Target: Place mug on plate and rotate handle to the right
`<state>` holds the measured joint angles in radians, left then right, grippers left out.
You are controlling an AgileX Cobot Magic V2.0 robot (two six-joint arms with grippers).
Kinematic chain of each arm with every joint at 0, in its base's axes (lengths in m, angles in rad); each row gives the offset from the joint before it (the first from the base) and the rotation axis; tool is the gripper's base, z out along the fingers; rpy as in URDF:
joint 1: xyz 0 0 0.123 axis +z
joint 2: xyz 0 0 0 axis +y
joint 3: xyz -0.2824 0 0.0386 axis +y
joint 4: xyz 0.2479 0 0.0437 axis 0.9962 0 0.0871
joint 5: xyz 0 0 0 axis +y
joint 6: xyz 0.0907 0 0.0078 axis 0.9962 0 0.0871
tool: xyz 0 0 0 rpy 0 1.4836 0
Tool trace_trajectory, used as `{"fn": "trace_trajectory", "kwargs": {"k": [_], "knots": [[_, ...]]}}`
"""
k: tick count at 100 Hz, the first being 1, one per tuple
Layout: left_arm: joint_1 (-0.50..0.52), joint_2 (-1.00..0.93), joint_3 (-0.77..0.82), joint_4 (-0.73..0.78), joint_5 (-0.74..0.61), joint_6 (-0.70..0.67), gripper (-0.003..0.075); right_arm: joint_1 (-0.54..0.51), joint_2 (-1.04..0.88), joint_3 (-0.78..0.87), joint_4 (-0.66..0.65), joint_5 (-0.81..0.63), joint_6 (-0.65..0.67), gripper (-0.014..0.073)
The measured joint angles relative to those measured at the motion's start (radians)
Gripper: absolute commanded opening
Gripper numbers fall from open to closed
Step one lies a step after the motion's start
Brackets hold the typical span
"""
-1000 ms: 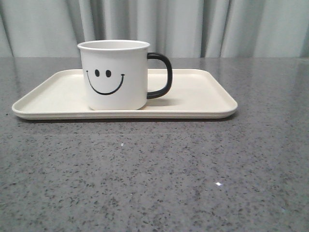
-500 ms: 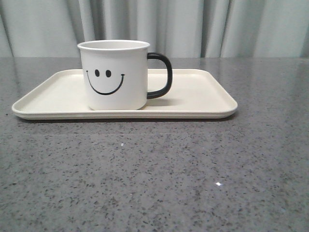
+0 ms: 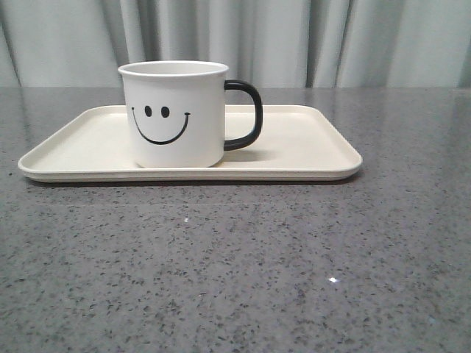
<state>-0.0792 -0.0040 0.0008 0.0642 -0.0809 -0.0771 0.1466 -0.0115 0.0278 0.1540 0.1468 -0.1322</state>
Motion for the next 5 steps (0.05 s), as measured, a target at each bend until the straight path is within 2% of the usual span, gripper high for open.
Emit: {"fn": "trace_trajectory", "kwargs": {"k": [5], "knots": [[0.0,0.0,0.0,0.0,0.0,0.0,-0.002,0.0,0.0,0.0,0.0,0.0,0.0,-0.0111]]}}
